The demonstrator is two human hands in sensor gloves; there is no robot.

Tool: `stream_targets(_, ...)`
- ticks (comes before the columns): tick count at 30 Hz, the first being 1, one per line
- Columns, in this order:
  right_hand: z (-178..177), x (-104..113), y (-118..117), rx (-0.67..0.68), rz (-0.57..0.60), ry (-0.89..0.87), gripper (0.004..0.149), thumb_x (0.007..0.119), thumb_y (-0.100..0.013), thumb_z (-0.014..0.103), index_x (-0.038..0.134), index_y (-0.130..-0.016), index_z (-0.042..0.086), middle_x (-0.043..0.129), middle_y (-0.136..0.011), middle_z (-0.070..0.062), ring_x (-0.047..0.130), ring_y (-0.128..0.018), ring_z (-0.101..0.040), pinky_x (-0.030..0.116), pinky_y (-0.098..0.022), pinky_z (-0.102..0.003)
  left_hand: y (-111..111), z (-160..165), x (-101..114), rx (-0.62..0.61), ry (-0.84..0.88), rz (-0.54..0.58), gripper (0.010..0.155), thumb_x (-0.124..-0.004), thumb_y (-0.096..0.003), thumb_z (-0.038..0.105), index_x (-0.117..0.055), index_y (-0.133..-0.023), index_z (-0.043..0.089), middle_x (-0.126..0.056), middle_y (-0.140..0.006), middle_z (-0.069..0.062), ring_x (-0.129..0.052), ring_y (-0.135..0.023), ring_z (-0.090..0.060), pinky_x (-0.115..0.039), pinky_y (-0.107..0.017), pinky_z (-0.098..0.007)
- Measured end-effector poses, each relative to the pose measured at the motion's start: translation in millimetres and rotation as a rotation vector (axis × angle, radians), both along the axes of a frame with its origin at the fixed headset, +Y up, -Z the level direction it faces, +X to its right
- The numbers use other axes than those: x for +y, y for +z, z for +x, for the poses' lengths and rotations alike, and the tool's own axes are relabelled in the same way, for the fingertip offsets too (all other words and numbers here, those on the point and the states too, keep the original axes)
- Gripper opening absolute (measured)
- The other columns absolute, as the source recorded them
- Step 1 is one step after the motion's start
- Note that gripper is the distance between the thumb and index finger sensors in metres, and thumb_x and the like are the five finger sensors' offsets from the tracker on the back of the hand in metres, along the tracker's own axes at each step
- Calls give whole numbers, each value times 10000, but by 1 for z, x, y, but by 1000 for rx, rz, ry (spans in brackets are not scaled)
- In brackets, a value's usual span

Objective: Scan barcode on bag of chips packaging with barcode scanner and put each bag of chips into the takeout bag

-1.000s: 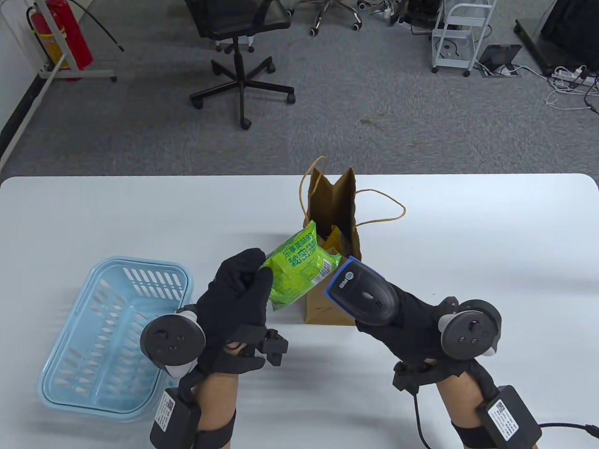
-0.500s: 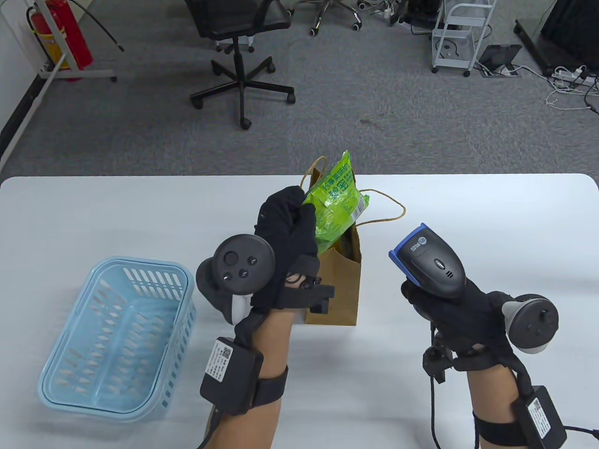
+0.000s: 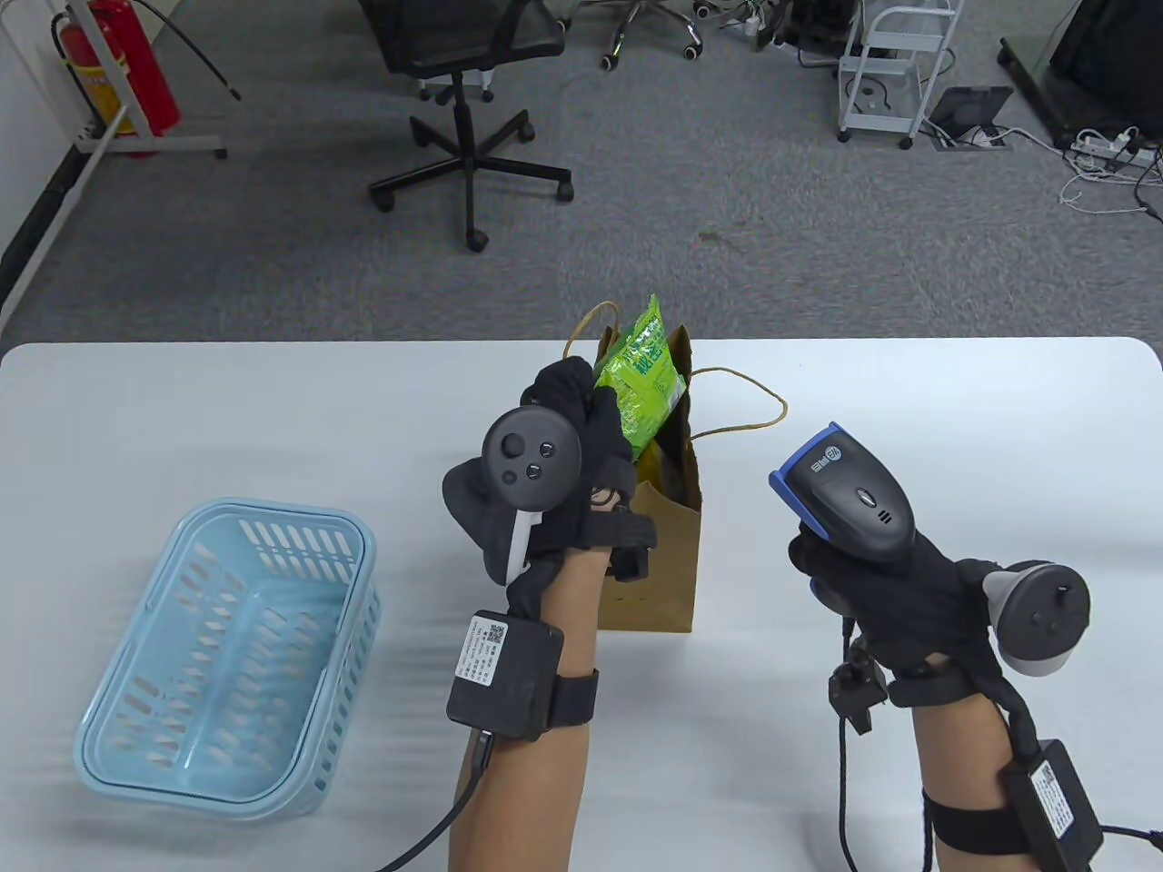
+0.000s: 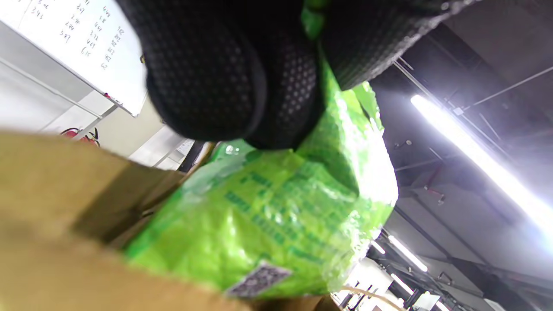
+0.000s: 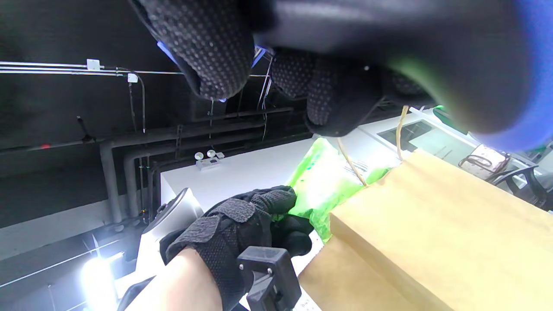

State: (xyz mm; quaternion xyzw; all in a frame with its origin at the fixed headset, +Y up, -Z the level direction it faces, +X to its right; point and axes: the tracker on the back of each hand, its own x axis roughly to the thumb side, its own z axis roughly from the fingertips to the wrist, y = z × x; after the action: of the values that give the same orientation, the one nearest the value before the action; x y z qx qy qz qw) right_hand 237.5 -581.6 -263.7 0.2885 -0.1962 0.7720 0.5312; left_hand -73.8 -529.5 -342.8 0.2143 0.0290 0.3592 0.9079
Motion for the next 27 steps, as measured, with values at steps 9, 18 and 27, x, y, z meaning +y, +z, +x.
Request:
stream_targets(9,0,-1,0,-20,3,27,635,839,-570,331,625,-1021,-62,858,-844,-202,1042,-583,-336,849,-461,-559,16,5,14,-50,-121,10,607,-750,-570,468,-648,-1048,109,-735,-945,-164,-1047,-493,-235,-938,-361,-370)
stream_targets(18,2,-2,-2,-40,-5,36,634,839,-570,332,628,-1020,-62,860,-842,-202,1043,-580,-336,850,-460,-558,41,-31,29,-104,-140,73,593,-737,-574,451,-670,-1054,109,-744,-956,-180,-984,-637,-332,-877,-468,-476)
stream_targets(27,1,-2,-2,-50,-11,49,634,839,-571,333,629,-1020,-63,861,-842,-202,1043,-579,-337,852,-458,-558,50,-60,-39,-236,-164,15,642,-721,-581,417,-592,-1113,82,-617,-1060,-251,-797,-870,-507,-683,-617,-660)
